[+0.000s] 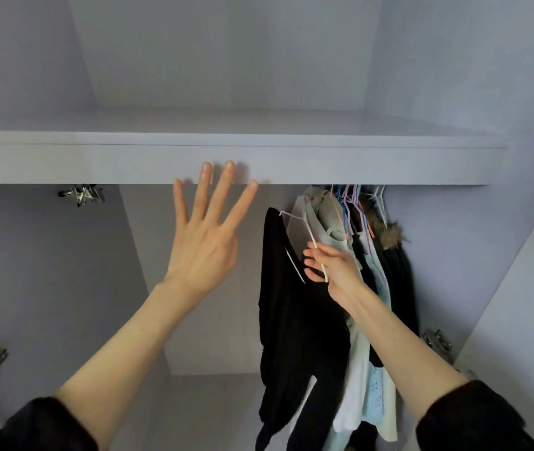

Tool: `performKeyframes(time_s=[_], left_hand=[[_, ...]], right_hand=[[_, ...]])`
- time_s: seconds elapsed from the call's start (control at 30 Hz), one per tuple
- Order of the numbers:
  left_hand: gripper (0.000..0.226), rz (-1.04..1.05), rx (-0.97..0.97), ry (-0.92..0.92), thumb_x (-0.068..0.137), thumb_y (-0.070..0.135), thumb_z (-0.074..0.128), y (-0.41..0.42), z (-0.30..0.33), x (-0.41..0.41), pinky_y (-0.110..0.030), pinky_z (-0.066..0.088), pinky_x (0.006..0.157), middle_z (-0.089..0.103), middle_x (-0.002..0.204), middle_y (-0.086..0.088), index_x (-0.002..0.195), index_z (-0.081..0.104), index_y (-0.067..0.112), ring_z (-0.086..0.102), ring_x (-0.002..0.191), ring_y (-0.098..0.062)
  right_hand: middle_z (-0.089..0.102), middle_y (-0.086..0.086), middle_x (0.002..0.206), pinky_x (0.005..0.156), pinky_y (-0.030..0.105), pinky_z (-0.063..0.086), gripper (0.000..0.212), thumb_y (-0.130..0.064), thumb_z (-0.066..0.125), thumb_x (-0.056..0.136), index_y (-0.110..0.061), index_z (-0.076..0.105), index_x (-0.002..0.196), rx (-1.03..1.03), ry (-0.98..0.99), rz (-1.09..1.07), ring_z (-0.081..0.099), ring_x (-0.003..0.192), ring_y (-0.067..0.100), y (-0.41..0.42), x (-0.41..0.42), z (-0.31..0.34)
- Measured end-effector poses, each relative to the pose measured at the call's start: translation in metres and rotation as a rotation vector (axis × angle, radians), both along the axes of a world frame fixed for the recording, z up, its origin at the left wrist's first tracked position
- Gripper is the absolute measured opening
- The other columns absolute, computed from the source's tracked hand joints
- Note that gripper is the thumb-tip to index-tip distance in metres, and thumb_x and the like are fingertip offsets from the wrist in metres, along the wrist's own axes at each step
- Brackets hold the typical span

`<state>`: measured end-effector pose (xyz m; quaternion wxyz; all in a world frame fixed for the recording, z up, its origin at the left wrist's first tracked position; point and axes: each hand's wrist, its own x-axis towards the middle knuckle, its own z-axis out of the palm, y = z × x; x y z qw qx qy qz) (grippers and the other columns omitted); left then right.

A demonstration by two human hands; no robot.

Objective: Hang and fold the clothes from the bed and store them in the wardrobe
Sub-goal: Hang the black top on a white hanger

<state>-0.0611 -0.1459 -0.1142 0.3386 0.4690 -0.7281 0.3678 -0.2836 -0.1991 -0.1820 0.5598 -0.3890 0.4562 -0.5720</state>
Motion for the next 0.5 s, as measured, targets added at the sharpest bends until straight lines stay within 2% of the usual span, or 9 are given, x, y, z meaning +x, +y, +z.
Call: performKeyframes(time_s=[0.23,0.33,0.5], left_hand=[[0.094,0.061,-0.011,-0.006,0.069,-0.009,0.06,-0.008,0.004,0.002,-0.069,0.002,0.104,0.004,0.154,-0.013,0.148,0.017,0.019,0.0,0.14,-0.038],[0.095,0.067,-0.021,-0.01,0.067,-0.009,0.062,-0.008,0.004,0.003,-0.068,0.002,0.104,0.005,0.154,-0.013,0.148,0.018,0.018,0.001,0.14,-0.039],[0.095,0.09,-0.042,-0.026,0.067,-0.009,0.062,-0.01,0.003,0.003,-0.067,0.001,0.104,0.011,0.155,-0.014,0.148,0.019,0.018,0.01,0.141,-0.043]], right_hand=[[0.064,-0.002,0.098,0.071,0.023,0.05,0.03,-0.01,0.049,0.097,-0.006,0.052,0.127,-0.058,-0.027,0.0,0.058,0.086,0.012,-0.034,-0.006,0.03],[0.064,0.0,0.099,0.071,0.023,0.05,0.033,-0.008,0.05,0.097,-0.004,0.051,0.129,-0.026,-0.077,-0.008,0.058,0.086,0.012,-0.046,-0.005,0.036],[0.058,0.008,0.113,0.078,0.026,0.049,0.035,-0.006,0.05,0.096,-0.003,0.048,0.131,0.006,-0.152,-0.021,0.058,0.082,0.012,-0.063,-0.001,0.041]])
